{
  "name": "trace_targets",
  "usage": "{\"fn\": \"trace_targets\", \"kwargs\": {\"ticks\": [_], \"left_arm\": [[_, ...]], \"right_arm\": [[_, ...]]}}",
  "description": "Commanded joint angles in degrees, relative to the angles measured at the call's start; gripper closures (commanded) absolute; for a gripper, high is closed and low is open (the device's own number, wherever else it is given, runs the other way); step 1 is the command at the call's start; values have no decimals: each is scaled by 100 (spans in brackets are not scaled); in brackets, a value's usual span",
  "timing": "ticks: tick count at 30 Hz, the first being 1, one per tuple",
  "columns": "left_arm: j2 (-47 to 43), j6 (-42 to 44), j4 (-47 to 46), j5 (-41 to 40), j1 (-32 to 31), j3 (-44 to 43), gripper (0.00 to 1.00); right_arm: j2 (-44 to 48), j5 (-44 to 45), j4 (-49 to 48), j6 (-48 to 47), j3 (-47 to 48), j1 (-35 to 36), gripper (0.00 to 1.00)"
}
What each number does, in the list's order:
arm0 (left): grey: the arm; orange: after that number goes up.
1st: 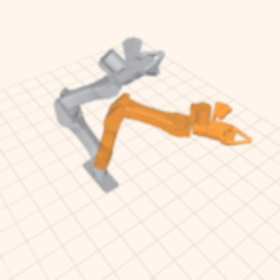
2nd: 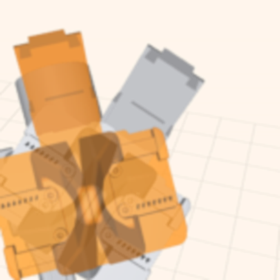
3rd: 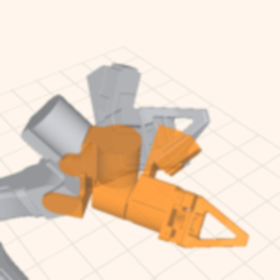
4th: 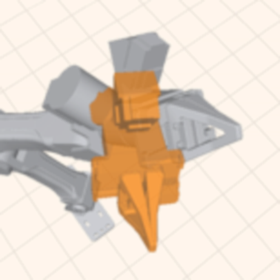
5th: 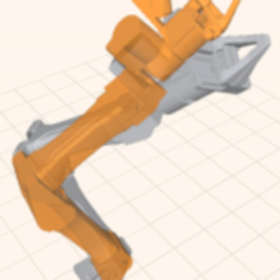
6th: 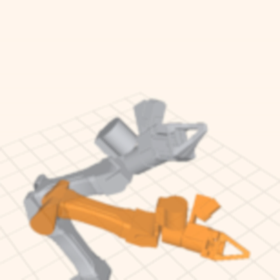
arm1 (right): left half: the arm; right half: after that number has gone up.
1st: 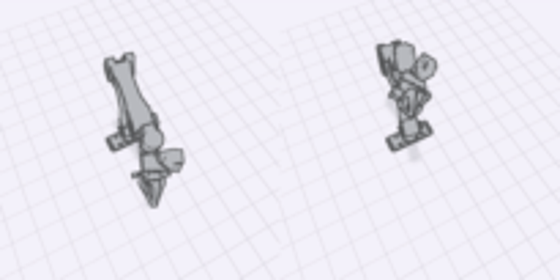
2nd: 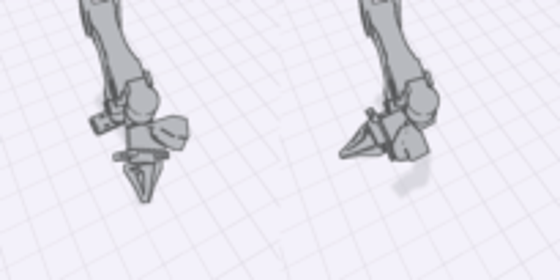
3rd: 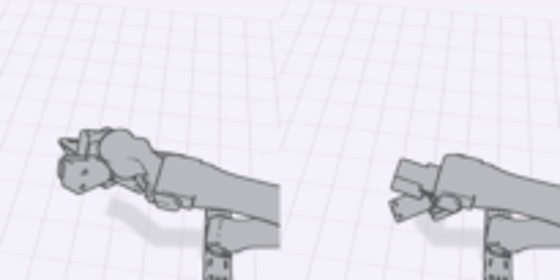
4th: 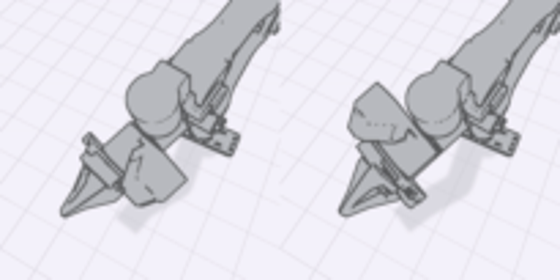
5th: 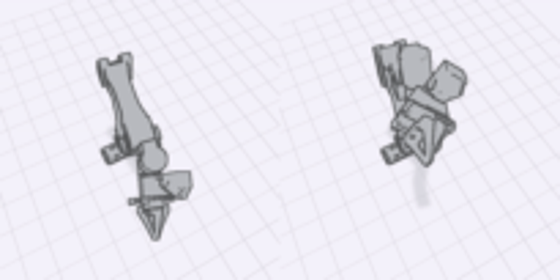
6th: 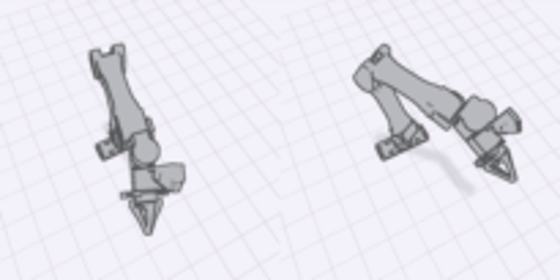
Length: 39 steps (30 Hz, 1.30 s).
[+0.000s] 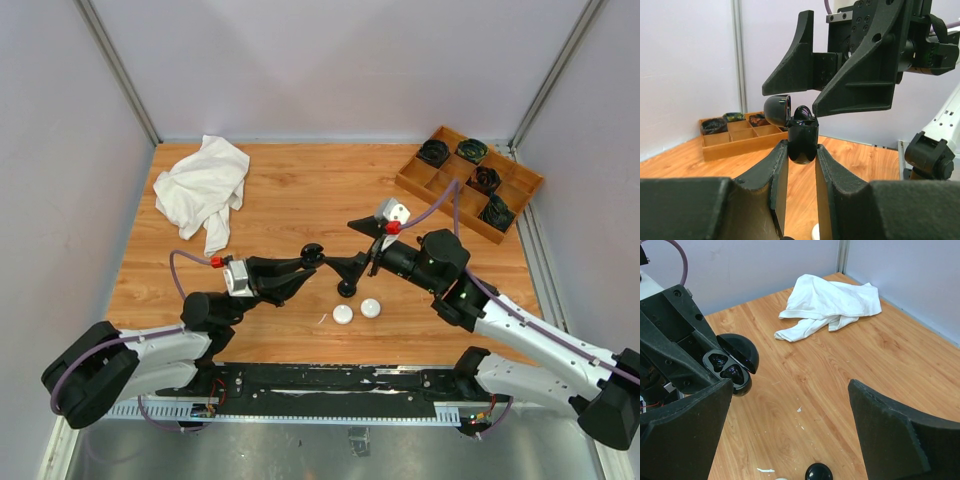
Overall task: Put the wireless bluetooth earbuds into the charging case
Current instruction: Pick up the earbud from the center of the board.
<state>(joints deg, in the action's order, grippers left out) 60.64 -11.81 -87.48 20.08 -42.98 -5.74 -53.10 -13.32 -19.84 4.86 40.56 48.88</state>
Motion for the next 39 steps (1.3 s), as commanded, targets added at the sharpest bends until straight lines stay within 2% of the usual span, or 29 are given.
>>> {"fn": "trace_targets", "kwargs": {"ticks": [1, 5, 10, 16, 18, 21, 25, 33, 39], "left_arm": [[-199, 146, -669, -34, -35, 33, 100], [-335, 298, -423, -255, -35, 181, 100], [-612, 509, 32, -561, -35, 328, 100], [-1129, 798, 833, -771, 11, 361, 100], [-1306, 881, 1128, -798, 47, 371, 100], [-1549, 997, 1474, -812, 92, 387, 100], [-1821, 1230, 1828, -795, 97, 427, 100], [-2174, 1470, 2023, -808, 97, 676, 100], [-2462, 1512, 2360, -711, 97, 673, 100]], "right_arm": [[49, 216, 341, -176, 39, -51, 1], [-14, 307, 898, -237, 216, -214, 1], [-67, 957, 1598, -345, 420, -343, 2], [-254, 1625, 2573, -334, 837, -614, 2], [-448, 1574, 2939, -338, 1059, -818, 2], [-856, 1881, 3752, 212, 1511, -1267, 2], [-1323, 1682, 4266, 302, 1784, -1921, 1], [-2123, 992, 4634, 453, 2163, -3042, 2], [-3061, 1390, 5396, 264, 2752, -3294, 1]]}}
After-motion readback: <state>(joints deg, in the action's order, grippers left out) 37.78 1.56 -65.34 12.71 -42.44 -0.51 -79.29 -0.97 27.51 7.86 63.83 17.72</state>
